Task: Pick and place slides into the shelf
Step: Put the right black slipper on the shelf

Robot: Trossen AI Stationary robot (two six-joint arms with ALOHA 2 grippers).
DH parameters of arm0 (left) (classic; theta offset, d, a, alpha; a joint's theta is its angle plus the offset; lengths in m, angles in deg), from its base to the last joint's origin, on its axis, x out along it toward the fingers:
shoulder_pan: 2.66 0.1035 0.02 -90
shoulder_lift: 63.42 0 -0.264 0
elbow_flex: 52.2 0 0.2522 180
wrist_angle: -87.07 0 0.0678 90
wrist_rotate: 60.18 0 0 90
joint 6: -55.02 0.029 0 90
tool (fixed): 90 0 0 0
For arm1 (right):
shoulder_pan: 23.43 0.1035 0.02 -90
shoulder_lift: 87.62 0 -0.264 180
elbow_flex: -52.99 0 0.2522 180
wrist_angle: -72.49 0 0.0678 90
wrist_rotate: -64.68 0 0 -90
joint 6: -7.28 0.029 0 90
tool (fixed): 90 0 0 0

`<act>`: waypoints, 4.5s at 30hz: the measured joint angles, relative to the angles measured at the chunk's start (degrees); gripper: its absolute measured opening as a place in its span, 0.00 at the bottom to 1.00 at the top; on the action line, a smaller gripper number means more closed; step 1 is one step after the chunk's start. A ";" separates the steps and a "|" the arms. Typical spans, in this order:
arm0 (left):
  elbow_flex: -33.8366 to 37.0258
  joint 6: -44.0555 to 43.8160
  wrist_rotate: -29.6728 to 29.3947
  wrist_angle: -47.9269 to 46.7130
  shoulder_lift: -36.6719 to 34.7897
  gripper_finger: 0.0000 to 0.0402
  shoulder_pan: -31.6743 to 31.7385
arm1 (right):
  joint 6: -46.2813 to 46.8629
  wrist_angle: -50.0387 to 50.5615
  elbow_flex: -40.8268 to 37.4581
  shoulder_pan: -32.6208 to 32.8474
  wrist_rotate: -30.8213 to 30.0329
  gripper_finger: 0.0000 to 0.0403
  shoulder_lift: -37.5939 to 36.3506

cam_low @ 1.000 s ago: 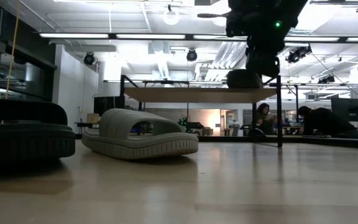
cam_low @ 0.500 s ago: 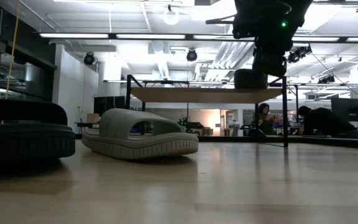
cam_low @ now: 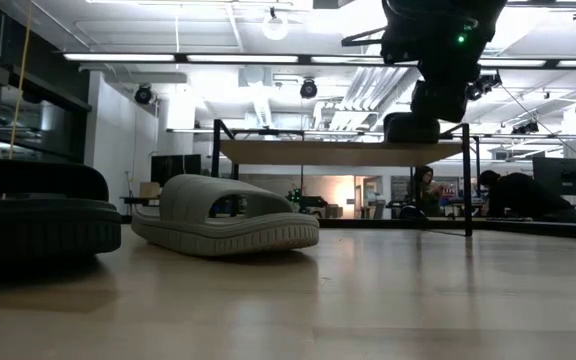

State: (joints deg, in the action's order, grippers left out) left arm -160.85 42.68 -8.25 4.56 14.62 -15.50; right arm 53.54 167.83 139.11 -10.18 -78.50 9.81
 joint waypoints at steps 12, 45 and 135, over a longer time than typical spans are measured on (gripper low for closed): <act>0.00 0.00 0.17 -0.35 0.00 0.32 -0.07 | -1.69 -2.97 0.00 2.87 0.05 0.53 -4.37; -0.02 2.88 1.62 -3.02 -0.41 0.32 0.02 | -2.58 -16.96 -15.33 7.84 -2.72 0.65 -10.22; -0.04 4.57 3.50 -0.09 -7.69 0.32 0.04 | -25.70 -24.67 -17.00 -2.24 -4.81 0.02 -14.79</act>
State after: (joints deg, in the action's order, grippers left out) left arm -160.89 47.25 -4.75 4.47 6.92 -15.45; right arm 27.84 143.16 122.11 -12.42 -83.31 -4.99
